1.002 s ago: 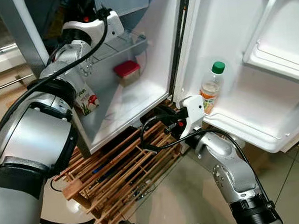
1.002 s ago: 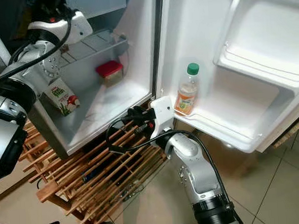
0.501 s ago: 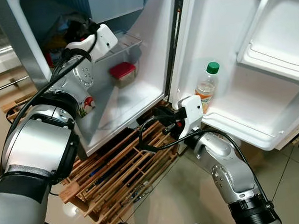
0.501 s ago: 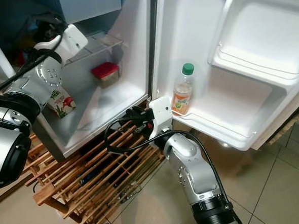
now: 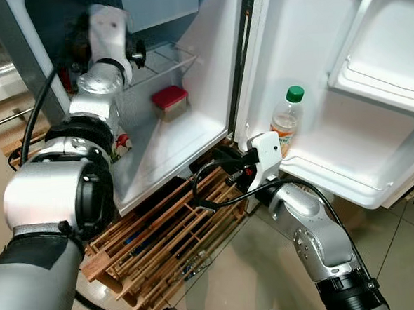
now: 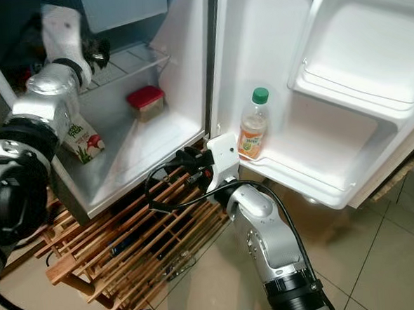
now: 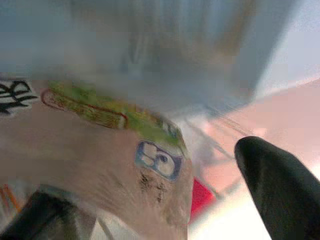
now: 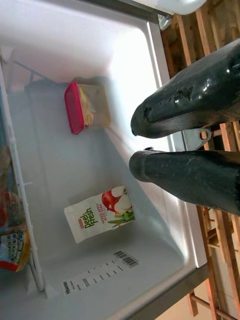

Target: Restocking fridge

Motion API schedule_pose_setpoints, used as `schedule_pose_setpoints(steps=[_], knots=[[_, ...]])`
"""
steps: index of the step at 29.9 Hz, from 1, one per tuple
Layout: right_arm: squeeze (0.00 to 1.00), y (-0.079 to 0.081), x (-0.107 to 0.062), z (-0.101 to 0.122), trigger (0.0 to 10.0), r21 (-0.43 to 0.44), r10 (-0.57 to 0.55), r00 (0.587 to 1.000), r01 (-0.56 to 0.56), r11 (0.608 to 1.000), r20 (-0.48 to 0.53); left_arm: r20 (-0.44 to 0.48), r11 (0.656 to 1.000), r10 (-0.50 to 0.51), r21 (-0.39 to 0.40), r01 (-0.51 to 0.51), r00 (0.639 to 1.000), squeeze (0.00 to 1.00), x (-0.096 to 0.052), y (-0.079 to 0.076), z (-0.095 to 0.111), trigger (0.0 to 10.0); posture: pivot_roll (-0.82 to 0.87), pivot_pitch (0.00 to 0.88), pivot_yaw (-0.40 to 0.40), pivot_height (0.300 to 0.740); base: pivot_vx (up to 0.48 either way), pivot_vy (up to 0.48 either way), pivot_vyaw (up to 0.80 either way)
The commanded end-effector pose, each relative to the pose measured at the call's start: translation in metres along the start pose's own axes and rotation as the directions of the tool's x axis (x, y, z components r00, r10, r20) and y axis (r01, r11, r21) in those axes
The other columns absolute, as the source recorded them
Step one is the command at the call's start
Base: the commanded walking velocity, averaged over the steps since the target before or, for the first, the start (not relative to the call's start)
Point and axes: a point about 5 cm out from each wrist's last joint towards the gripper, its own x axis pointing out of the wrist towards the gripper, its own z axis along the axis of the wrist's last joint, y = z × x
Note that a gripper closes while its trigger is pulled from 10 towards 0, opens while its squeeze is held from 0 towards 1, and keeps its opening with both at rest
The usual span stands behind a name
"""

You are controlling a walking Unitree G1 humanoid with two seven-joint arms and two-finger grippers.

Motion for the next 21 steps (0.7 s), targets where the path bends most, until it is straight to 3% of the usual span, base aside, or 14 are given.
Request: schedule_pose_setpoints(steps=[1,5,7,10,11,13,14,17,19,21], knots=[[0.00,-0.003,-0.001,-0.002,10.0,0.009,-0.018,1.000,0.018,1.000,-0.003,-0.063,0.994,-0.019,-0.110,0.012,0.998,1.00,0.000,-0.002,-0.012,10.0,-0.10,0.000,-0.012,0.714,0.000,0.000,0.00],[0.00,-0.003,0.003,-0.002,10.0,0.009,-0.018,1.000,0.018,1.000,-0.001,-0.226,0.978,-0.047,-0.209,-0.002,0.973,1.00,-0.007,-0.001,-0.058,10.0,-0.09,0.000,-0.006,0.714,0.000,0.000,0.00],[0.00,-0.003,0.004,-0.002,10.0,0.008,-0.018,1.000,0.018,1.000,0.001,-0.263,0.969,-0.047,-0.248,-0.020,0.964,1.00,-0.009,0.001,-0.071,10.0,-0.09,0.000,-0.001,0.714,0.000,0.000,0.00],[0.00,-0.003,0.004,-0.001,10.0,0.007,-0.023,1.000,0.022,1.000,0.005,-0.257,0.954,-0.052,-0.299,-0.028,0.965,1.00,-0.010,0.003,-0.074,10.0,-0.09,0.000,0.002,0.714,0.000,0.000,0.00],[0.00,-0.003,0.004,-0.002,10.0,0.008,-0.025,1.000,0.025,1.000,0.005,-0.197,0.963,-0.074,-0.267,0.019,0.978,1.00,-0.008,0.000,-0.064,10.0,-0.09,0.000,0.004,0.714,0.000,0.000,0.00],[0.00,-0.003,0.003,-0.002,10.0,0.009,-0.027,1.000,0.027,1.000,0.004,-0.105,0.989,-0.089,-0.123,0.076,0.991,1.00,-0.005,-0.003,-0.047,10.0,-0.09,0.000,0.005,0.714,0.000,0.000,0.00],[0.00,-0.003,0.003,-0.003,10.0,0.010,-0.028,1.000,0.028,1.000,0.003,-0.030,0.996,-0.089,0.004,0.089,0.996,1.00,-0.004,-0.006,-0.035,10.0,-0.09,0.000,0.005,0.714,0.000,0.000,0.00],[0.00,-0.002,0.003,-0.005,10.0,0.012,-0.031,1.000,0.031,0.999,0.002,0.107,0.969,-0.143,0.220,0.117,0.984,1.00,-0.007,-0.019,-0.017,10.0,-0.09,0.000,0.020,0.714,0.000,0.000,0.00],[0.00,-0.002,0.003,-0.005,10.0,0.015,-0.035,0.999,0.035,0.999,0.005,0.128,0.956,-0.184,0.256,0.146,0.975,1.00,-0.011,-0.027,-0.016,10.0,-0.09,0.000,0.022,0.714,0.000,0.000,0.00],[0.00,-0.003,0.004,-0.004,10.0,0.029,-0.056,0.998,0.055,0.998,0.018,0.117,0.920,-0.292,0.306,0.245,0.949,1.00,-0.024,-0.043,-0.022,10.0,-0.09,0.000,0.036,0.714,0.000,0.000,0.00]])
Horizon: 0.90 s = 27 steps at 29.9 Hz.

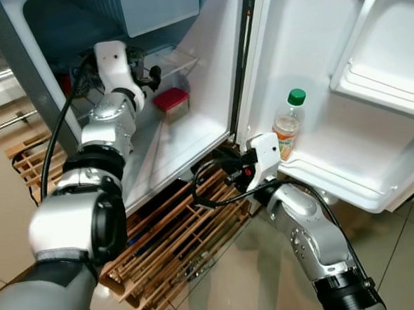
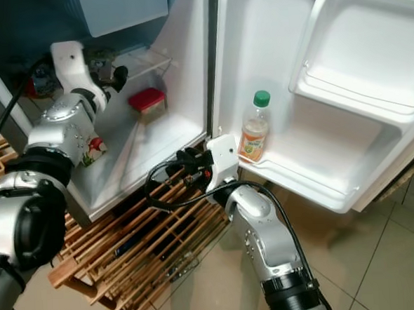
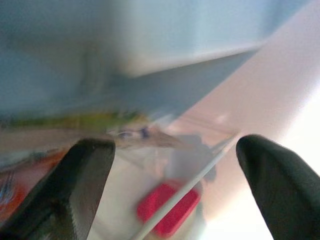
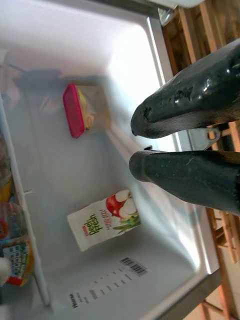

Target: Restocking fridge

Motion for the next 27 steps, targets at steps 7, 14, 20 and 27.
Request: schedule_pose_setpoints(steps=[7,14,20,27], knots=[[0.00,-0.013,-0.003,0.003,10.0,-0.002,-0.088,0.996,0.088,0.996,0.035,-0.026,0.962,-0.270,0.042,0.271,0.963,0.00,-0.053,-0.039,-0.016,10.0,-0.07,0.000,0.034,0.714,0.000,0.000,0.00],[0.00,-0.026,-0.014,0.004,10.0,-0.021,-0.158,0.986,0.159,0.987,0.051,-0.020,0.949,-0.315,0.007,0.316,0.949,0.00,-0.095,-0.047,-0.035,10.0,-0.06,0.000,0.017,0.714,0.000,0.000,0.00],[0.00,-0.046,-0.028,0.006,10.0,-0.034,-0.283,0.956,0.286,0.958,0.077,-0.024,0.965,-0.261,0.020,0.261,0.965,0.00,-0.144,-0.042,-0.064,10.0,-0.06,0.000,0.006,0.714,0.000,0.000,0.00],[0.00,-0.063,-0.058,0.005,10.0,-0.015,-0.499,0.853,0.507,0.862,0.155,-0.167,0.988,0.045,-0.138,-0.068,0.985,0.00,-0.175,-0.012,-0.101,10.0,-0.06,0.000,-0.024,0.714,0.000,0.000,0.00]])
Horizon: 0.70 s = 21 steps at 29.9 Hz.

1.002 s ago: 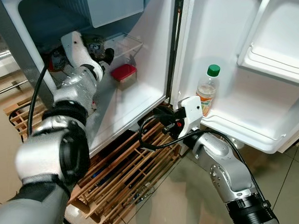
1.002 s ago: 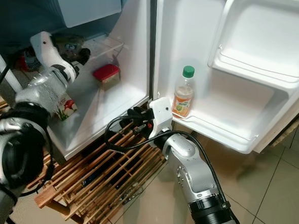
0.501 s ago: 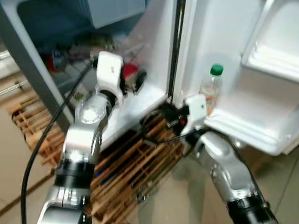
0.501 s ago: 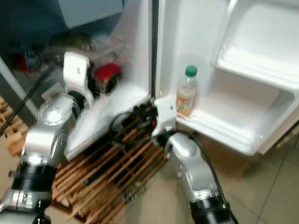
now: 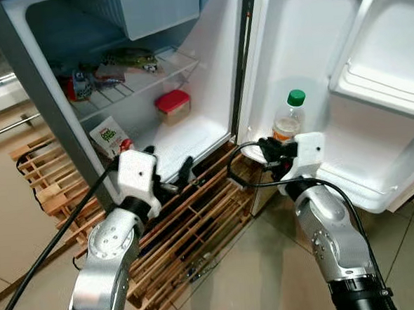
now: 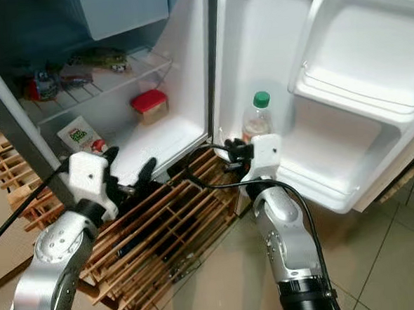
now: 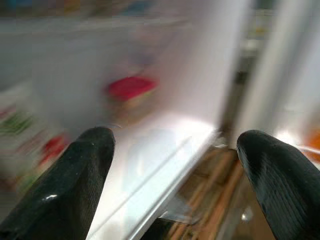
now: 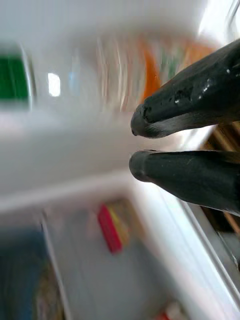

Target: Restocking fridge

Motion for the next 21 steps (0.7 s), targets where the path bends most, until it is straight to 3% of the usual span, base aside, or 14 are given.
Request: schedule_pose_setpoints(steps=[1,2,4,9,13,17,21], knots=[[0.00,-0.015,-0.009,0.003,10.0,-0.042,-0.072,0.997,0.073,0.996,0.025,-0.033,0.997,0.079,-0.013,-0.079,0.996,0.00,-0.009,0.012,-0.008,10.0,-0.06,0.000,-0.024,0.714,0.000,0.000,0.00],[0.00,-0.024,-0.022,0.000,10.0,-0.106,-0.086,0.996,0.088,0.990,0.026,-0.020,0.991,0.131,-0.007,-0.131,0.991,0.00,-0.021,0.016,-0.011,10.0,-0.06,0.000,-0.032,0.714,0.000,0.000,0.00],[0.00,-0.028,-0.027,-0.002,10.0,-0.122,-0.097,0.995,0.099,0.988,0.020,-0.008,0.990,0.138,0.011,-0.138,0.990,0.00,-0.025,0.015,-0.010,10.0,-0.06,0.000,-0.038,0.714,0.000,0.000,0.00],[0.00,-0.039,-0.036,-0.011,10.0,-0.163,-0.112,0.993,0.107,0.981,-0.021,0.043,0.989,0.144,0.038,-0.145,0.989,0.00,-0.021,0.012,-0.004,10.0,-0.06,0.000,-0.057,0.714,0.000,0.000,0.00],[0.00,-0.026,-0.022,-0.013,10.0,-0.165,-0.038,0.997,0.028,0.986,-0.060,0.064,0.991,0.107,0.072,-0.111,0.992,0.00,-0.009,0.002,0.002,10.0,-0.05,0.000,-0.075,0.714,0.000,-0.120,0.18],[0.00,-0.014,-0.015,-0.013,10.0,-0.156,0.032,0.996,-0.044,0.987,-0.080,0.092,0.997,0.075,0.025,-0.077,0.993,0.00,-0.011,-0.007,0.007,10.0,-0.05,0.000,-0.077,0.714,0.000,-0.480,0.65],[0.00,-0.007,-0.014,-0.014,10.0,-0.159,0.095,0.991,-0.109,0.981,-0.097,0.124,0.997,0.068,0.032,-0.073,0.990,0.00,-0.012,-0.010,0.009,10.0,-0.06,0.000,-0.081,0.714,0.000,-0.480,0.62]])
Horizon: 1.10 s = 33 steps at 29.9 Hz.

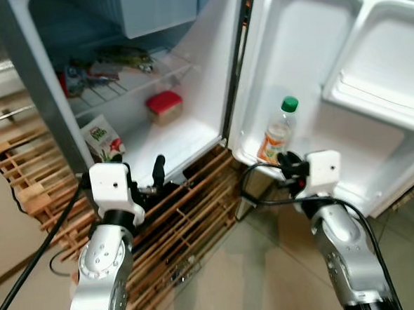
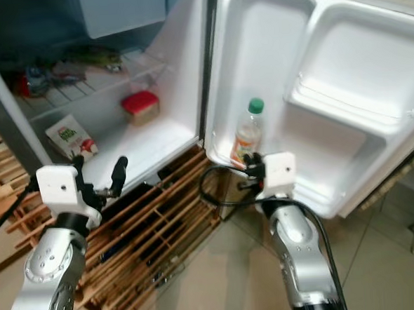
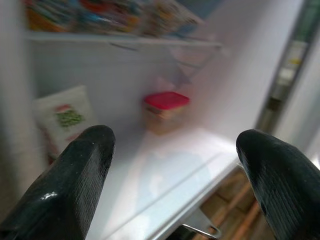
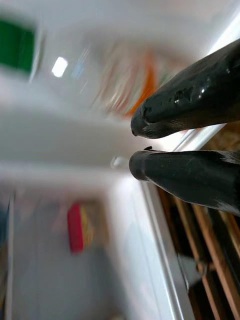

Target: Restocking fridge

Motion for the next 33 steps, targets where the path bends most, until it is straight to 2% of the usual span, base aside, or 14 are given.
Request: schedule_pose_setpoints(steps=[1,3,5,6,9,13,16,20,25,29,30,33], knots=[[0.00,-0.001,0.000,-0.001,10.0,-0.011,0.037,0.999,-0.037,0.999,-0.023,0.049,1.000,-0.025,0.011,0.025,0.998,0.00,0.000,-0.008,0.006,10.0,-0.06,0.000,-0.081,0.714,0.000,-0.480,0.61],[0.00,0.004,0.000,-0.003,10.0,-0.019,0.077,0.996,-0.077,0.997,-0.034,0.057,1.000,-0.011,0.010,0.010,0.998,0.00,0.001,-0.007,0.006,10.0,-0.06,0.000,-0.082,0.714,0.000,-0.240,0.60],[0.00,0.010,0.002,-0.009,10.0,-0.024,0.125,0.989,-0.127,0.992,-0.073,0.067,0.998,-0.012,0.070,0.007,0.998,0.00,0.005,-0.009,0.007,10.0,-0.06,0.000,-0.080,0.714,0.000,0.000,0.00],[0.00,0.010,0.002,-0.009,10.0,-0.024,0.125,0.989,-0.127,0.992,-0.073,0.067,0.998,-0.012,0.070,0.007,0.998,0.00,0.005,-0.009,0.007,10.0,-0.06,0.000,-0.080,0.714,0.000,0.000,0.00],[0.00,0.010,0.004,-0.010,10.0,0.018,0.115,0.990,-0.114,0.993,-0.086,0.080,0.990,-0.024,0.143,0.012,0.996,0.00,0.008,-0.013,0.008,10.0,-0.06,0.000,-0.078,0.714,0.000,0.000,0.00],[0.00,0.006,0.007,-0.010,10.0,0.054,0.091,0.991,-0.086,0.995,-0.095,0.025,0.993,0.014,0.119,-0.017,1.000,0.00,0.013,-0.009,0.003,10.0,-0.05,0.000,-0.077,0.714,-0.442,0.000,0.00],[0.00,0.004,0.010,-0.010,10.0,0.041,0.089,0.991,-0.085,0.996,-0.097,0.017,0.994,0.031,0.105,-0.032,0.999,0.00,0.019,-0.004,0.002,10.0,-0.05,0.000,-0.075,0.714,-0.442,0.000,0.00],[0.00,0.004,0.012,-0.010,10.0,0.046,0.089,0.992,-0.085,0.995,-0.094,0.026,0.995,0.029,0.096,-0.031,0.999,0.00,0.022,-0.006,0.002,10.0,-0.06,0.000,-0.076,0.714,-0.441,0.000,0.71],[0.00,0.004,0.012,-0.014,10.0,0.032,0.090,0.990,-0.087,0.996,-0.113,0.029,0.997,0.016,0.079,-0.018,0.999,0.00,0.025,-0.011,0.002,10.0,-0.06,0.000,-0.076,0.714,0.000,0.000,0.69],[0.00,0.003,0.012,-0.016,10.0,0.016,0.073,0.991,-0.072,0.997,-0.110,0.013,0.990,-0.015,0.139,0.013,1.000,0.00,0.030,-0.015,0.001,10.0,-0.05,0.000,-0.055,0.714,0.000,-0.217,0.33],[0.00,0.004,0.014,-0.015,10.0,0.016,0.074,0.992,-0.073,0.997,-0.104,0.018,0.988,-0.028,0.150,0.025,0.999,0.00,0.036,-0.019,0.004,10.0,-0.05,0.000,-0.036,0.714,0.000,-0.435,0.00],[0.00,0.004,0.015,-0.017,10.0,0.009,0.076,0.992,-0.075,0.997,-0.103,0.016,0.988,-0.040,0.150,0.038,0.999,0.00,0.042,-0.023,0.003,10.0,-0.05,0.000,-0.011,0.714,0.086,-0.424,0.00]])
